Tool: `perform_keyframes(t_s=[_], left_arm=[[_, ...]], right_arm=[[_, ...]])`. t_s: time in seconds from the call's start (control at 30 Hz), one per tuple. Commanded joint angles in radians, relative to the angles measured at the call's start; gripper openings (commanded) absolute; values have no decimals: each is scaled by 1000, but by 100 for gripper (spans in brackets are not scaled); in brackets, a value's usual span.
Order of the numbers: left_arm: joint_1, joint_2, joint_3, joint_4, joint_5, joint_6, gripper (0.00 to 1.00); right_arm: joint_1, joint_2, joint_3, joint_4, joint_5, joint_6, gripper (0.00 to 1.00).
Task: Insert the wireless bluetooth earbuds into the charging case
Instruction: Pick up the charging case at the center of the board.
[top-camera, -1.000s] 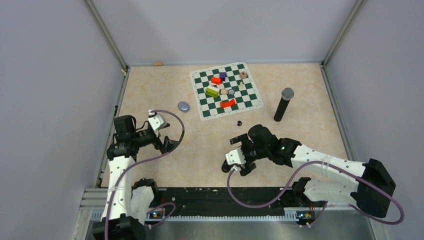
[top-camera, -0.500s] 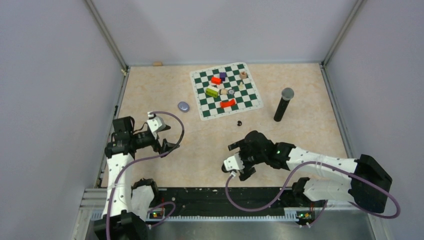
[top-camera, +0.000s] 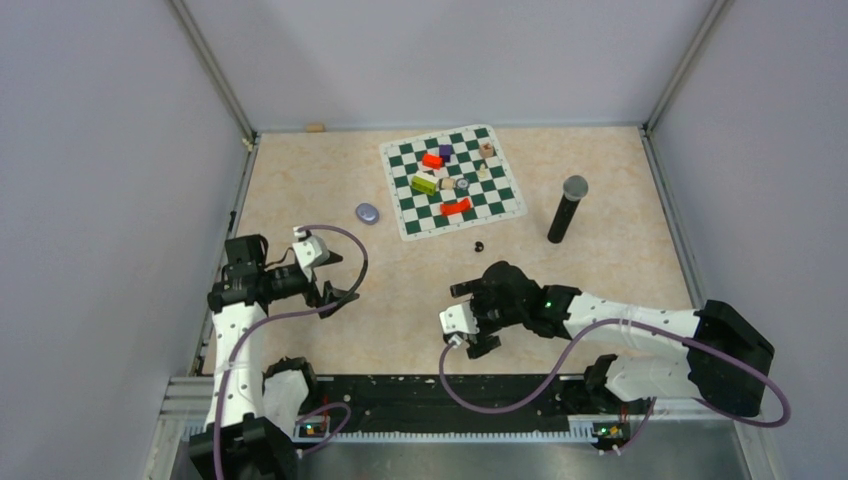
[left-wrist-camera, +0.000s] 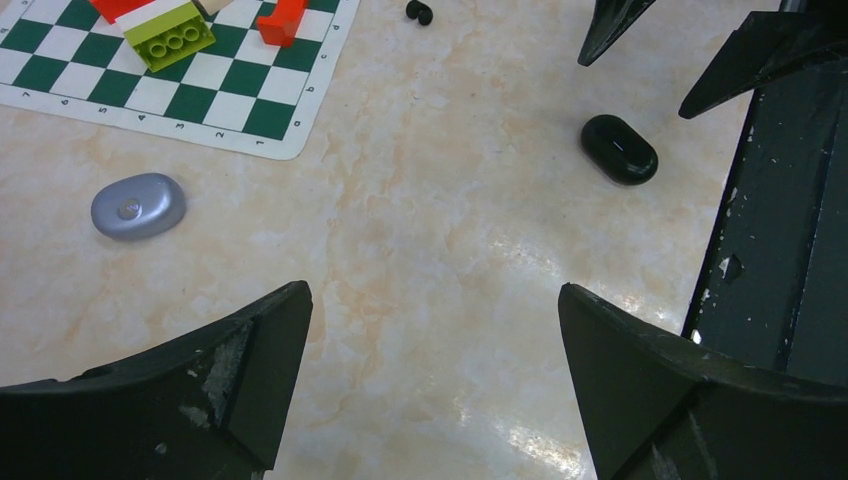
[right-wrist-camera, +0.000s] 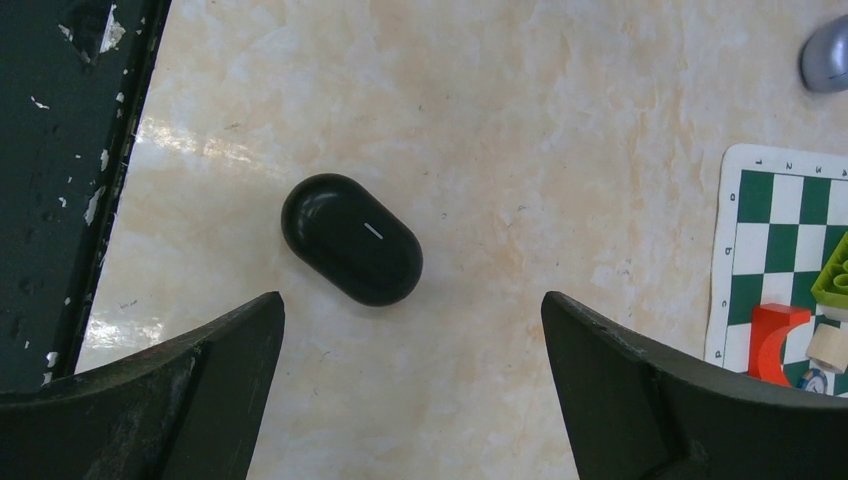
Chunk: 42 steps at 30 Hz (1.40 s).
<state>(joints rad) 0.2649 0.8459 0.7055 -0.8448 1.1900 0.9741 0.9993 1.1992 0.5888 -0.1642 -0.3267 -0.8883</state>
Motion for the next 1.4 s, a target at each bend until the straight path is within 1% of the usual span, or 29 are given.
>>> perform_keyframes(t_s=[0.0,0.23,0.43,0.63,0.93,1.17,1.37], left_arm=[[11,11,44,-37,47,50,99],[16,11,46,-43,49,55,99],[20,13,45,-45,51,59,99],[30,12,51,-69,59,80,99],[49,2,56,-99,86,108,99],[56,3,59,-119,95,131,99],[57,11,63,-133,104,142,99]], right_arm=[[18,2,29,54,-14,20,99],[59,31,15,97,32,18,99],[95,87,10,191,154,32,99],[110,122,28,188,152,60,99],[111,138,14,216,303,6,99],[104,174,2,324,480,-34,99],[69,161,3,368,535,-46,99]])
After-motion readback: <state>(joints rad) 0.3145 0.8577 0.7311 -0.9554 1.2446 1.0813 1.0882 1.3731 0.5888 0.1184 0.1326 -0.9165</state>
